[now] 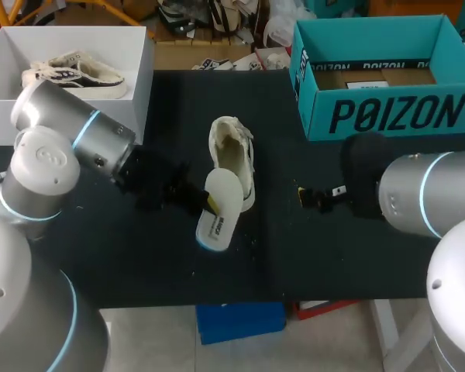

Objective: Take the shoe out of the shoebox, open the shoe tongue, remove and reinsert the insole, then place the shoe into the shoebox

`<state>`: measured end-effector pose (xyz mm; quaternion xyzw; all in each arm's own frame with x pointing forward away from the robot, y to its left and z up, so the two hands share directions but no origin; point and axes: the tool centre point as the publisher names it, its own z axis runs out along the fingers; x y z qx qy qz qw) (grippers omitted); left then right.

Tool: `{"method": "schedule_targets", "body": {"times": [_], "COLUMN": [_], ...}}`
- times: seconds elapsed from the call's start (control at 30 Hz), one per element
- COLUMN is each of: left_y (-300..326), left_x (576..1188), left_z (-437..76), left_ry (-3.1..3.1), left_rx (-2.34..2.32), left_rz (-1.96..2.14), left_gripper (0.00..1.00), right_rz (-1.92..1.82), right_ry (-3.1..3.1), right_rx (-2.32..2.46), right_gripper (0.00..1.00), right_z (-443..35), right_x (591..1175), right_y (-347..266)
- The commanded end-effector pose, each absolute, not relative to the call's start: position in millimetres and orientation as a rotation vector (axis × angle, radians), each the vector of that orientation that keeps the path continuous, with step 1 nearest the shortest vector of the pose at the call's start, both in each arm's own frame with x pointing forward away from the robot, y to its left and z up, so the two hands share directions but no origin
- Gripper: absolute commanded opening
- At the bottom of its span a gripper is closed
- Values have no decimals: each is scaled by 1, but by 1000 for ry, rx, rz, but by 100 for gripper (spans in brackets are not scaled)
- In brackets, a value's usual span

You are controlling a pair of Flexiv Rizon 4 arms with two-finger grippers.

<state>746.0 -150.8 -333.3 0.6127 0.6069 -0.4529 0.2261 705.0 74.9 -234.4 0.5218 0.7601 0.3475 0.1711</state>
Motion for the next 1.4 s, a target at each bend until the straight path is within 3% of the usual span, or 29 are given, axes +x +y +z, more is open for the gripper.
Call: {"method": "schedule_targets", "body": {"times": [0.03, 1.4], "left_y": [-156, -179], "left_x": [763, 837], "left_z": [-326, -368], "left_ry": [1719, 1897], "left_rx": [1806, 1860], "left_rz": [-1214, -1114], "left_gripper": [0, 0], "right_rz": [978, 978], "right_ry": [2147, 2147], "right_rx": [1484, 1484], "right_gripper": [100, 100], "right_z": [-235, -235], "right_x": [704, 704], "right_y": [78, 78]}}
